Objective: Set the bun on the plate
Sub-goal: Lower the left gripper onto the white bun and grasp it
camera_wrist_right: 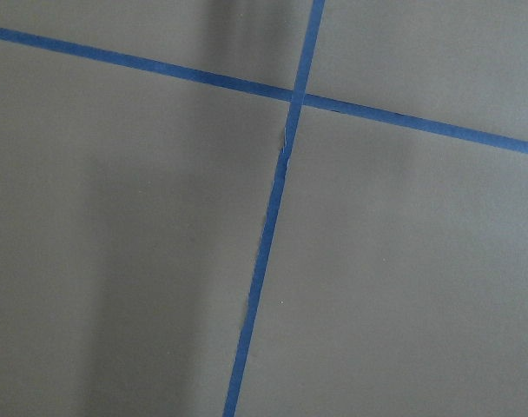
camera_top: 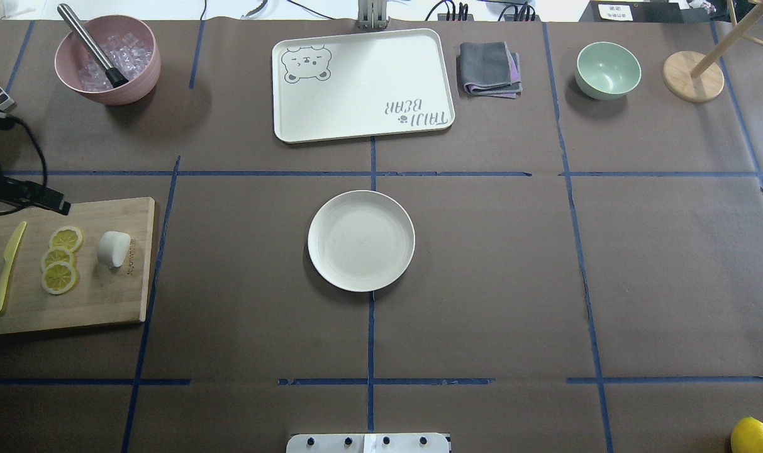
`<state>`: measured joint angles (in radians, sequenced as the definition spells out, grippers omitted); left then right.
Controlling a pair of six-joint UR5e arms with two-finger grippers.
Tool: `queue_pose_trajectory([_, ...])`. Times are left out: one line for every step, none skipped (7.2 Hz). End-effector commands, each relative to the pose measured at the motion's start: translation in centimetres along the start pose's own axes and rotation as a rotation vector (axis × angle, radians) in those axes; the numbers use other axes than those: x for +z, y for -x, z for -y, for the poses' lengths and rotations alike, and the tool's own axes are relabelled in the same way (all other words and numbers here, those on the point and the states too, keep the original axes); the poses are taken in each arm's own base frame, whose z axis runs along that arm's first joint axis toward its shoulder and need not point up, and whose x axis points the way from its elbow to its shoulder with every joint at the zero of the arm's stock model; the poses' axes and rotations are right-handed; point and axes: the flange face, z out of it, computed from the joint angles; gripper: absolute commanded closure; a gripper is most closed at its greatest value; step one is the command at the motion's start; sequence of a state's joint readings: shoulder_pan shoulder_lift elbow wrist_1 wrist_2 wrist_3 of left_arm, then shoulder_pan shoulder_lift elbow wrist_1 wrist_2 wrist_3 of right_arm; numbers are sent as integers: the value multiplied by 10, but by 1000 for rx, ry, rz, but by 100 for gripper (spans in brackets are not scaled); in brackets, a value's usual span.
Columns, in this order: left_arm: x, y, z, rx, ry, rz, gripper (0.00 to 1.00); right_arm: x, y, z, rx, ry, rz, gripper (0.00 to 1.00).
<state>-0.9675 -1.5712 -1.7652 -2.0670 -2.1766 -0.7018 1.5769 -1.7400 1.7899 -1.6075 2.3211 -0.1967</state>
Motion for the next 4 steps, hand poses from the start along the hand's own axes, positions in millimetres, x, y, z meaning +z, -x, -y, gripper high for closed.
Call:
queue_pose_trajectory([44, -68, -19, 17, 11, -1, 0, -1, 0, 1, -2, -3, -1, 0])
queue_pose_trajectory([57, -78, -27, 35, 37, -2, 0, -1, 0, 1, 0, -2, -1, 0])
queue_pose_trajectory([66, -78, -31, 35, 56, 6, 0, 0, 0, 0, 1, 0, 0, 0])
queue_pose_trajectory([67, -72, -35, 30, 62, 16, 0, 0, 0, 0, 2, 0, 0, 0])
